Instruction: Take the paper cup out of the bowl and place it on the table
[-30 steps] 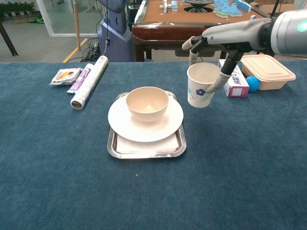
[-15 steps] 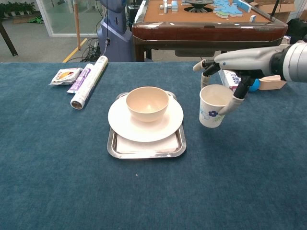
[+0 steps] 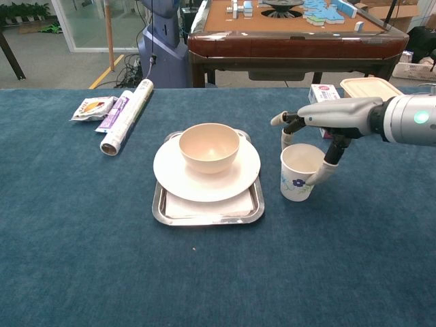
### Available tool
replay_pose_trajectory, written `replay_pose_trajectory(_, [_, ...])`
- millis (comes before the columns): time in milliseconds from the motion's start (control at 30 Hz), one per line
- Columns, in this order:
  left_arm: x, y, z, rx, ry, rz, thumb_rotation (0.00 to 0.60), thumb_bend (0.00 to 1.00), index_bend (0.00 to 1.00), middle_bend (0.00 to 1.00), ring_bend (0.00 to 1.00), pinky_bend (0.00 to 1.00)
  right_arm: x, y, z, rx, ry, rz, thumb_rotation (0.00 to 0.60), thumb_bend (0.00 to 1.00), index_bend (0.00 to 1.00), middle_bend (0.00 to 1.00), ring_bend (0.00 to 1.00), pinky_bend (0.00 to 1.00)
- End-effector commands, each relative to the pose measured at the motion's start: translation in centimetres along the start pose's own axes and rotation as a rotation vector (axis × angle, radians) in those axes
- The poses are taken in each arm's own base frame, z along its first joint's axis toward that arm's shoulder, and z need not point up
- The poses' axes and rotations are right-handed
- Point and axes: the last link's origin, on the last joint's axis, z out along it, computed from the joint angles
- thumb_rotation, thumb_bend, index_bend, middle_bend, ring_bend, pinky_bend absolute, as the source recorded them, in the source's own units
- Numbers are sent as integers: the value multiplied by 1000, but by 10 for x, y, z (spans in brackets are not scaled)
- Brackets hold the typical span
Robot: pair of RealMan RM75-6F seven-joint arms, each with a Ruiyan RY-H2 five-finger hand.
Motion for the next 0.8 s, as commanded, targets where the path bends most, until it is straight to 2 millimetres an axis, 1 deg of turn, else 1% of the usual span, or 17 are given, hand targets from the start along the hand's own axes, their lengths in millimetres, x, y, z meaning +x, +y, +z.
replay_pose_trajectory(33, [0,-1,0,-1,0,-3,600,353,0,0,0,103,-2,0,-1,-2,-7,-6,600,207,383,32,0,0])
replay_pose_trajectory(100, [0,-1,0,0,2,-1,600,353,0,0,0,103,-1,1,-2,-4,-16,-3,600,207,367,13,0,0])
replay_pose_trajectory(167, [0,0,0,-2,2,-1,600,354,0,0,0,103,1,1,-4,-4,-26,2,600,206,286,1,0,0])
replay_pose_trajectory(200, [0,0,0,-2,3,1,600,353,0,0,0,103,2,1,-5,-4,-29,3,600,204,217,0,0,0])
replay_pose_trajectory(233, [0,0,0,-2,2,3,600,354,0,0,0,103,5,1,-7,-3,-29,5,600,202,169,0,0,0])
replay_pose_trajectory(333, [-1,1,0,-3,-2,7,600,354,0,0,0,103,12,0,-12,-1,-21,0,600,190,77,0,0,0])
replay_pose_trajectory(433, [-2,1,1,-3,-4,10,600,353,0,0,0,103,22,0,-18,-5,-6,-7,600,179,9,0,0,0])
replay_pose_trajectory(667, [-2,1,1,0,-1,10,600,353,0,0,0,103,40,-3,-40,-8,52,-8,600,174,0,0,0,0])
replay_pose_trajectory(800, [-2,2,1,-6,-6,12,600,353,0,0,0,103,46,1,-58,-32,133,-29,600,178,0,0,0,0])
